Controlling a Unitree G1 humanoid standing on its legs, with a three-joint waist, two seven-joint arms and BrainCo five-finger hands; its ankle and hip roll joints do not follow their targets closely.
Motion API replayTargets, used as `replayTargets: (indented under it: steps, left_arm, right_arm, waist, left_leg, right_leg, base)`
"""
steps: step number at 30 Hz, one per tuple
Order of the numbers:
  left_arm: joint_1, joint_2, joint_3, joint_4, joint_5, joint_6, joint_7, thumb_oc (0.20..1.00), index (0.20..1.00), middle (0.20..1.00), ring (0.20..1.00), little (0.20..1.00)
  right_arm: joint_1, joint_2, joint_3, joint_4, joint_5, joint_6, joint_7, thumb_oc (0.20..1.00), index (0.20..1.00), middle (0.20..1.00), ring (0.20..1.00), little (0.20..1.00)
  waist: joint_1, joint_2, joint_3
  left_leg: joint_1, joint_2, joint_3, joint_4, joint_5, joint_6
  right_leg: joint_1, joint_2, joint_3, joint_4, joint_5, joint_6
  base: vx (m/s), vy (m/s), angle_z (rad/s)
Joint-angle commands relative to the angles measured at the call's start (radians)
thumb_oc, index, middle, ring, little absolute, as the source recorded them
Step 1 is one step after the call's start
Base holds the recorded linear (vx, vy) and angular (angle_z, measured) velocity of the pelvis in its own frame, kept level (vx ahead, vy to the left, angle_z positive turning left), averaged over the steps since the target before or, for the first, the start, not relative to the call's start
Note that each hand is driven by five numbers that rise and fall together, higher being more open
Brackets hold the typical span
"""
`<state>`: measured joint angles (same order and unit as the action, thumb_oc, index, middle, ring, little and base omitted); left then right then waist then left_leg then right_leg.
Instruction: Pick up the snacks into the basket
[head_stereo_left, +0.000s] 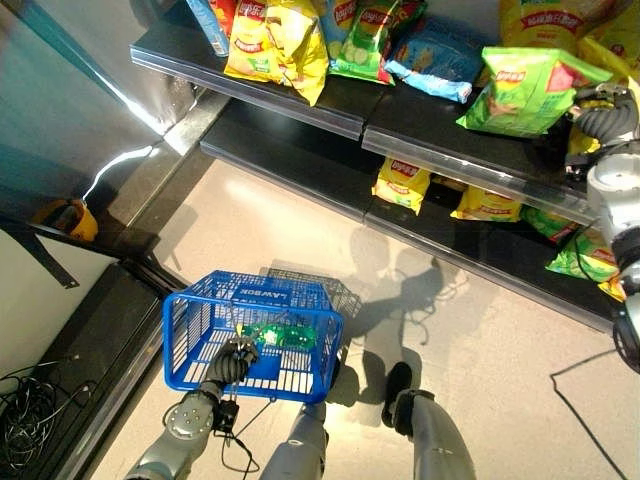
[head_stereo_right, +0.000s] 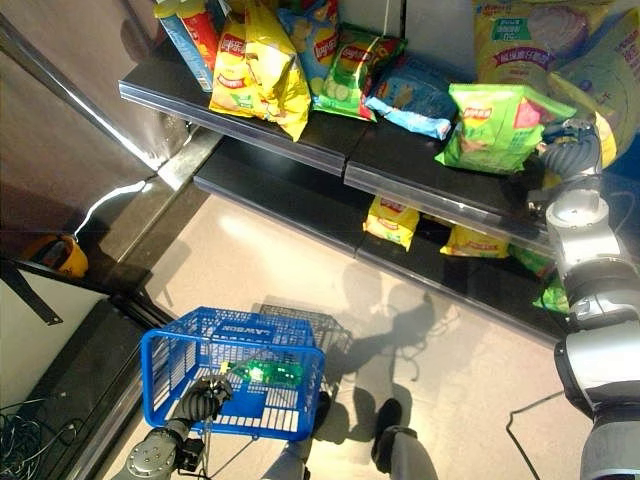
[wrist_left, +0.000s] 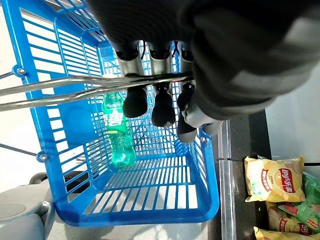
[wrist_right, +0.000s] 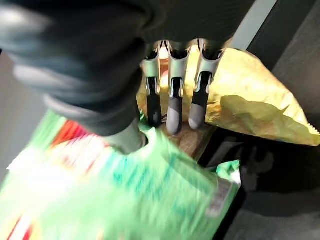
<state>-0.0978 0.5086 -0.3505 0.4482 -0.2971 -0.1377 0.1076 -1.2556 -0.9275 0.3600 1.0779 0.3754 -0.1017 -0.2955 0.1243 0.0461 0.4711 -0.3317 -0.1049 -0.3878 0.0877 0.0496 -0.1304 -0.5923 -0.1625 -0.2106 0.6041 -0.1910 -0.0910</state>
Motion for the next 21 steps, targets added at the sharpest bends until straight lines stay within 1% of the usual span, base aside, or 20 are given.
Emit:
replayTargets:
  steps: [1, 8, 10, 11, 14, 16, 19, 21]
  left_arm:
    - [0.058, 0.062, 0.001, -0.089, 0.013, -0.044, 0.017, 0.200, 0.200, 0.200, 0.200, 0.200]
    - [0.055, 0.060, 0.000, -0.083, 0.011, -0.041, 0.017, 0.200, 0.200, 0.200, 0.200, 0.200]
    - [0.051, 0.058, -0.001, -0.074, 0.012, -0.040, 0.019, 0.200, 0.200, 0.200, 0.200, 0.200]
    - [0.050, 0.059, 0.000, -0.072, 0.012, -0.040, 0.020, 0.200, 0.200, 0.200, 0.200, 0.200]
    - [0.050, 0.058, 0.006, -0.059, 0.014, -0.036, 0.021, 0.200, 0.200, 0.200, 0.200, 0.200]
    - [0.050, 0.060, 0.007, -0.059, 0.015, -0.036, 0.021, 0.200, 0.200, 0.200, 0.200, 0.200]
    - [0.048, 0.057, 0.011, -0.048, 0.010, -0.034, 0.021, 0.200, 0.200, 0.200, 0.200, 0.200]
    - [0.050, 0.063, 0.014, -0.047, 0.013, -0.033, 0.019, 0.200, 0.200, 0.200, 0.200, 0.200]
  right_arm:
    - [-0.030, -0.041, 0.020, -0.021, 0.020, -0.042, -0.012, 0.200, 0.200, 0.200, 0.200, 0.200]
    - [-0.018, -0.032, -0.002, -0.035, 0.048, -0.047, -0.015, 0.200, 0.200, 0.200, 0.200, 0.200]
    - [-0.012, -0.023, -0.010, -0.039, 0.066, -0.052, -0.015, 0.200, 0.200, 0.200, 0.200, 0.200]
    - [-0.006, -0.014, -0.014, -0.046, 0.077, -0.053, -0.011, 0.200, 0.200, 0.200, 0.200, 0.200]
    - [0.007, 0.011, -0.021, -0.072, 0.096, -0.052, -0.004, 0.200, 0.200, 0.200, 0.200, 0.200]
    - [0.013, 0.015, -0.025, -0.076, 0.099, -0.053, -0.002, 0.200, 0.200, 0.200, 0.200, 0.200]
    - [0.042, 0.028, -0.047, -0.123, 0.129, -0.063, -0.002, 0.200, 0.200, 0.200, 0.200, 0.200]
    - [0.045, 0.025, -0.037, -0.136, 0.117, -0.059, 0.004, 0.200, 0.200, 0.200, 0.200, 0.200]
  waist:
    - [0.002, 0.014, -0.041]
    - [0.001, 0.012, -0.041]
    - [0.001, 0.013, -0.042]
    - [0.004, 0.021, -0.034]
    - [0.001, 0.010, -0.036]
    - [0.002, 0.007, -0.039]
    - [-0.011, 0.001, -0.040]
    - [-0.015, -0.006, -0.042]
  left_leg:
    - [0.012, 0.060, -0.026, -0.149, 0.095, -0.024]
    - [0.007, 0.060, -0.020, -0.142, 0.094, -0.022]
    - [0.004, 0.061, -0.015, -0.138, 0.094, -0.020]
    - [-0.009, 0.061, -0.019, -0.125, 0.111, -0.021]
    - [-0.012, 0.064, 0.002, -0.101, 0.097, -0.015]
    - [-0.014, 0.065, 0.006, -0.094, 0.091, -0.014]
    - [-0.015, 0.065, 0.024, -0.081, 0.083, -0.010]
    - [-0.014, 0.069, 0.037, -0.074, 0.078, -0.009]
  right_leg:
    - [0.117, -0.003, 0.017, 0.067, -0.215, 0.134]
    - [0.115, 0.001, 0.024, 0.058, -0.205, 0.135]
    - [0.114, 0.007, 0.029, 0.046, -0.191, 0.138]
    - [0.104, 0.009, 0.029, 0.039, -0.154, 0.141]
    - [0.108, 0.020, 0.050, 0.014, -0.127, 0.150]
    - [0.111, 0.022, 0.055, 0.003, -0.122, 0.152]
    - [0.117, 0.027, 0.074, -0.028, -0.099, 0.158]
    - [0.118, 0.034, 0.087, -0.043, -0.086, 0.160]
  base:
    - [-0.01, 0.009, 0.04]
    - [-0.01, 0.022, 0.01]
    - [-0.06, 0.084, -0.03]
    - [-0.10, 0.113, -0.04]
    - [-0.04, 0.101, -0.11]
    - [0.00, 0.045, -0.23]
    - [0.00, 0.076, -0.20]
    - [0.01, 0.077, -0.20]
